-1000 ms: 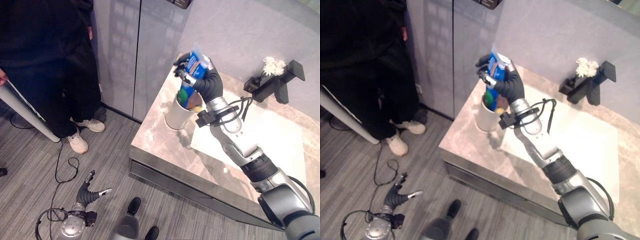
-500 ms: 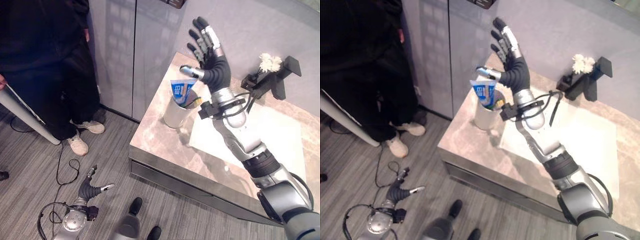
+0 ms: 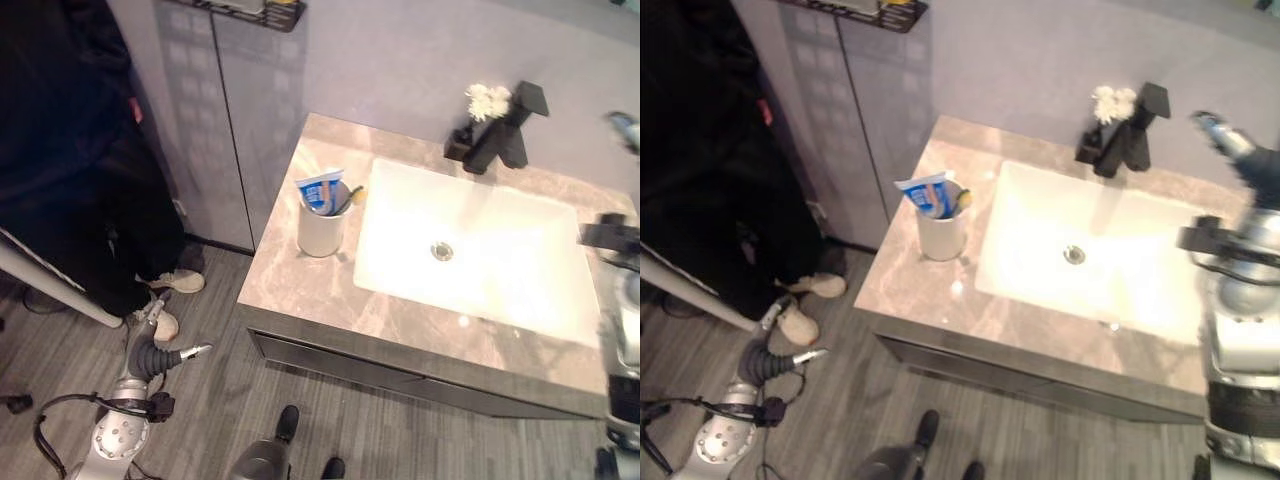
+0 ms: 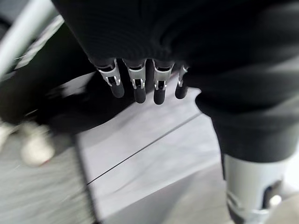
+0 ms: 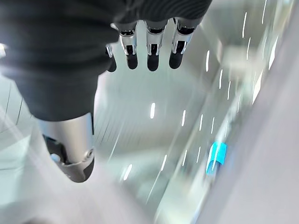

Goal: Put brush and paste in cup on sink, flatten towel.

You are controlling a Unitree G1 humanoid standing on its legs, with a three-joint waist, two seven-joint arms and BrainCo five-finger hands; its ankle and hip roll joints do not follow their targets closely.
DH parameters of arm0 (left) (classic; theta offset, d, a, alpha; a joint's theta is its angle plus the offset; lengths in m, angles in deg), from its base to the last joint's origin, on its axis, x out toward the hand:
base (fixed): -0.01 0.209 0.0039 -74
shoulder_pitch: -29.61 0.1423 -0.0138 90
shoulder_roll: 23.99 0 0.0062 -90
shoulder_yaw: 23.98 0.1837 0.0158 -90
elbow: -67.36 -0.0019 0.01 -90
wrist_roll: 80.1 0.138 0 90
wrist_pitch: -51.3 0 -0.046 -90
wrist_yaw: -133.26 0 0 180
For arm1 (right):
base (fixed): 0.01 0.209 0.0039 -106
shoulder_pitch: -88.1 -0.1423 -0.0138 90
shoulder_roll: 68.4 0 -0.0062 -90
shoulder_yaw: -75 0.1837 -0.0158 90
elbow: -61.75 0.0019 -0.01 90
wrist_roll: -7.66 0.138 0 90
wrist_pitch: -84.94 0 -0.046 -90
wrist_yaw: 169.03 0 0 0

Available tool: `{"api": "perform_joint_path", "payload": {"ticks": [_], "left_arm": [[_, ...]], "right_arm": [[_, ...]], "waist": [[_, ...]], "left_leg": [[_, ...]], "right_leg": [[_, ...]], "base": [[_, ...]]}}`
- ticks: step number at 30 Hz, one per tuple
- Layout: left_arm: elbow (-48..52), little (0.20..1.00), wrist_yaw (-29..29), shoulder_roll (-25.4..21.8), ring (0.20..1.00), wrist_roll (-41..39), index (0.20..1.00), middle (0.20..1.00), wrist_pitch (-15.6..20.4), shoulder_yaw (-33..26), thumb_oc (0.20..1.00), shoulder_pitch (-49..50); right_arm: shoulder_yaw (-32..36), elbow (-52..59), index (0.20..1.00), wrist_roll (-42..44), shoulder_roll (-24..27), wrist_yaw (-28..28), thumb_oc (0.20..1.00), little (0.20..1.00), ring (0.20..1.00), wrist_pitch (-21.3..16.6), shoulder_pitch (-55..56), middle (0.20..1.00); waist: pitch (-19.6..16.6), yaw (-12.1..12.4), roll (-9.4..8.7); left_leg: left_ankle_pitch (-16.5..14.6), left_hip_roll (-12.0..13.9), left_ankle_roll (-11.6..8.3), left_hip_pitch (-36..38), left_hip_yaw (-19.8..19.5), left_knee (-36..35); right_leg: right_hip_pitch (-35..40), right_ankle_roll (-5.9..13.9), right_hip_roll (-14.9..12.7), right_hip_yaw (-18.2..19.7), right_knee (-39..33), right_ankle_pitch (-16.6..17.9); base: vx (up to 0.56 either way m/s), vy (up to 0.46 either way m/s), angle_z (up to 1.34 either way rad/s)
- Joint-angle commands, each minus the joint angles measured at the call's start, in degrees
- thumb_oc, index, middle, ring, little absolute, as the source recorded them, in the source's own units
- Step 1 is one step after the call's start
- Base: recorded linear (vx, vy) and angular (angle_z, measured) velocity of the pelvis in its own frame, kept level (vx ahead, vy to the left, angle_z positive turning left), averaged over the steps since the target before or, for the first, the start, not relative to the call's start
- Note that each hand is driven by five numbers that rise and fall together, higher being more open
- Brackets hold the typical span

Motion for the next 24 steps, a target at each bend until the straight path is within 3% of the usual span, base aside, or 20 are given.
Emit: {"api": "perform_joint_path", "payload": {"ticks": [1, 3, 5, 6, 7, 8, 9, 11, 17, 24], "left_arm": [[4.19, 1.0, 0.03, -2.41, 1.0, -4.75, 1.0, 1.0, 5.34, -1.04, 1.0, 2.23], [8.64, 1.0, 1.66, -4.09, 1.0, -7.34, 1.0, 1.0, 6.78, -2.38, 1.0, 3.69], [10.71, 1.0, 2.27, -4.67, 1.0, -8.79, 1.0, 1.0, 7.34, -2.87, 1.0, 4.38], [12.79, 0.727, 3.57, -4.8, 0.727, -12.31, 0.727, 0.727, 7.86, -2.09, 0.727, 5.33], [13.72, 0.558, 4.51, -5.85, 0.558, -12.36, 0.558, 0.558, 7.79, -1.08, 0.558, 5.74], [13.72, 0.558, 4.51, -5.85, 0.558, -12.36, 0.558, 0.558, 7.79, -1.08, 0.558, 5.74], [15.06, 0.344, 5.83, -7.63, 0.344, -12.98, 0.344, 0.344, 7.92, 0.47, 0.344, 6.33], [15.13, 0.2, 6.44, -9.7, 0.2, -13.69, 0.2, 0.2, 8.3, 2.16, 0.2, 6.87], [13.32, 0.2, 6.0, -12.2, 0.2, -12.9, 0.2, 0.2, 8.8, 3.54, 0.2, 8.66], [12.94, 0.2, 7.0, -12.81, 0.2, -13.11, 0.2, 0.2, 8.63, 6.64, 0.2, 8.01]], "right_arm": [[1.96, -1.48, 1.0, -3.41, -0.87, -5.96, 1.0, 1.0, 1.0, -4.53, 0.57, 1.0], [8.85, -4.71, 1.0, -6.93, -1.08, -10.23, 1.0, 1.0, 1.0, -3.43, 6.08, 1.0], [11.25, -7.53, 1.0, -8.27, -0.78, -12.31, 1.0, 1.0, 1.0, -3.02, 8.7, 1.0], [14.06, -10.82, 1.0, -10.38, -1.21, -15.09, 1.0, 1.0, 1.0, -1.73, 11.86, 1.0], [14.87, -12.93, 1.0, -10.68, -1.83, -16.44, 1.0, 1.0, 1.0, -1.06, 12.58, 1.0], [14.87, -12.93, 1.0, -10.68, -1.83, -16.44, 1.0, 1.0, 1.0, -1.06, 12.58, 1.0], [16.22, -16.83, 1.0, -10.8, -2.72, -18.03, 1.0, 1.0, 1.0, -0.53, 14.14, 1.0], [15.61, -27.06, 1.0, -8.68, -3.56, -20.22, 1.0, 1.0, 1.0, 0.03, 15.69, 1.0], [14.96, -46.08, 1.0, -0.4, -4.07, -21.42, 1.0, 1.0, 1.0, -1.7, 16.64, 1.0], [12.55, -57.6, 1.0, 6.2, -5.74, -18.66, 1.0, 1.0, 1.0, -3.0, 16.78, 1.0]], "waist": [[-5.9, -1.26, -1.26], [-5.71, -2.32, -0.99], [-5.68, -2.45, -0.79], [-5.53, -3.25, -0.52], [-5.44, -3.53, -0.29], [-5.44, -3.53, -0.29], [-5.23, -4.35, 0.25], [-4.91, -5.3, 1.11], [-4.25, -6.31, 2.61], [-3.3, -6.82, 3.81]], "left_leg": [[-1.46, 6.9, -2.86, -0.93, 2.79, 0.28], [-1.36, 6.98, -2.92, -1.34, 2.46, 0.28], [-1.29, 6.97, -2.96, -1.55, 2.26, 0.28], [-1.18, 7.03, -2.99, -1.74, 2.1, 0.28], [-1.22, 7.03, -2.99, -1.78, 2.03, 0.28], [-1.22, 7.03, -2.99, -1.78, 2.03, 0.28], [-1.33, 6.98, -2.85, -1.79, 2.08, 0.28], [-1.34, 7.13, -2.63, -1.61, 2.7, 0.28], [-1.41, 7.51, -2.81, -1.49, 3.83, 0.28], [-1.13, 7.7, -3.14, -2.38, 3.81, 0.28]], "right_leg": [[-5.38, 5.1, -4.36, -0.18, 0.04, 7.19], [-5.82, 5.11, -4.19, -0.09, 0.16, 7.15], [-6.06, 5.06, -4.12, -0.18, 0.39, 6.99], [-6.28, 4.99, -4.0, -0.27, 0.71, 6.78], [-6.35, 4.96, -3.97, -0.32, 0.78, 6.75], [-6.35, 4.96, -3.97, -0.32, 0.78, 6.75], [-6.52, 5.07, -3.92, -0.28, 0.7, 6.85], [-6.74, 5.18, -3.8, 0.16, 0.68, 6.9], [-7.24, 5.21, -3.71, 1.38, 0.16, 7.04], [-8.18, 5.02, -3.47, 1.58, 0.03, 7.13]], "base": [[-0.03, -0.024, -0.17], [-0.01, -0.041, -0.09], [0.0, -0.034, -0.04], [-0.02, -0.035, -0.05], [-0.02, -0.035, -0.06], [0.0, 0.0, 0.0], [-0.03, -0.01, -0.01], [-0.03, -0.01, -0.01], [-0.01, -0.01, -0.08], [-0.01, -0.025, -0.07]]}}
